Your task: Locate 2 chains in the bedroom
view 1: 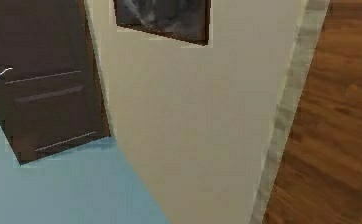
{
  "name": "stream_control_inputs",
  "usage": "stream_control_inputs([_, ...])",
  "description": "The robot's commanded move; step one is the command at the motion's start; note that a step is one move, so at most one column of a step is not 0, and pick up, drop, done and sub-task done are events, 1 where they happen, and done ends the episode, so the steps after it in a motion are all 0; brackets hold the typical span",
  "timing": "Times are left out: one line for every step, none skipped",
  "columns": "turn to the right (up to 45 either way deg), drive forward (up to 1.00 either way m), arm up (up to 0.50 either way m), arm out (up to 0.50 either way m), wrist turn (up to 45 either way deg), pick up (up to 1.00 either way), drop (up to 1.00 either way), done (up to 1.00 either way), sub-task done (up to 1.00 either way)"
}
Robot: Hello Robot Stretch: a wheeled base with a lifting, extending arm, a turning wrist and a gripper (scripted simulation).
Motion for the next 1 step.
stream_control_inputs([-33.0,0.0,0.0,0.0,0.0,0.0,0.0,0.0,0.0])
